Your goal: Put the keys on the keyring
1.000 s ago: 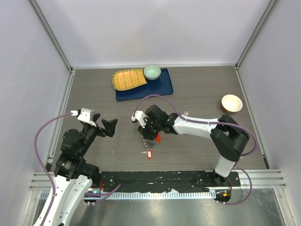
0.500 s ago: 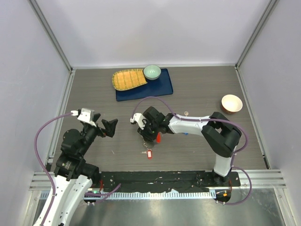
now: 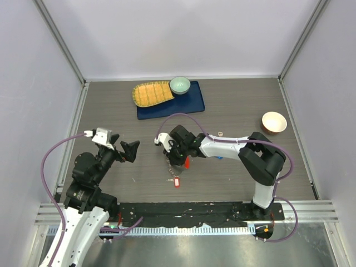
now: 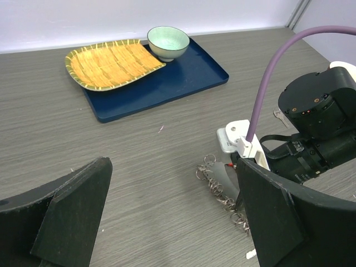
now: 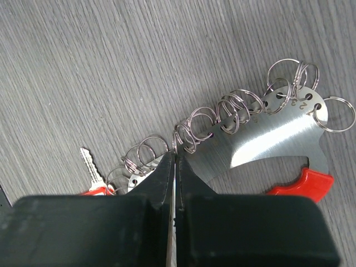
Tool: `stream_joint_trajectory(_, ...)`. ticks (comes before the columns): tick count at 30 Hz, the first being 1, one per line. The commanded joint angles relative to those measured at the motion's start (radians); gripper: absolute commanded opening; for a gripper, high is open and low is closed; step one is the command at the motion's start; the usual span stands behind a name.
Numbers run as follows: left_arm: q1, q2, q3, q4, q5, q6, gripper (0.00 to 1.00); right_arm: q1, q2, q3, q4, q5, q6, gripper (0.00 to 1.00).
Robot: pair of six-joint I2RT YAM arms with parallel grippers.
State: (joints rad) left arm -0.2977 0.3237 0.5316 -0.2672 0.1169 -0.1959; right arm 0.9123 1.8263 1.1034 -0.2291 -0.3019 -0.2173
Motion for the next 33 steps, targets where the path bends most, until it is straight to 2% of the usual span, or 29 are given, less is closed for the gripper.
stream_joint_trajectory(1, 0.003, 0.011, 0.019, 0.013, 0.020, 0.019, 0.99, -0.006, -0.008, -0.004, 0.037, -0.017, 0.006, 0.01)
stream_joint_trajectory(9, 0.005, 0.060, 0.027, 0.016, 0.052, 0.006, 0.99, -0.004, -0.123, -0.065, 0.082, -0.006, -0.034, 0.01)
stream_joint_trajectory(18, 0.005, 0.173, 0.064, 0.062, 0.219, 0.006, 1.00, -0.006, -0.393, -0.149, 0.143, 0.050, -0.085, 0.01)
stream_joint_trajectory(24, 0.003, 0.343, 0.131, 0.132, 0.371, 0.007, 1.00, -0.006, -0.538, -0.186, 0.184, 0.092, -0.073, 0.01)
stream_joint_trajectory(33, -0.083, 0.592, 0.283, 0.215, 0.454, 0.134, 1.00, -0.006, -0.688, -0.250, 0.262, 0.135, -0.030, 0.01)
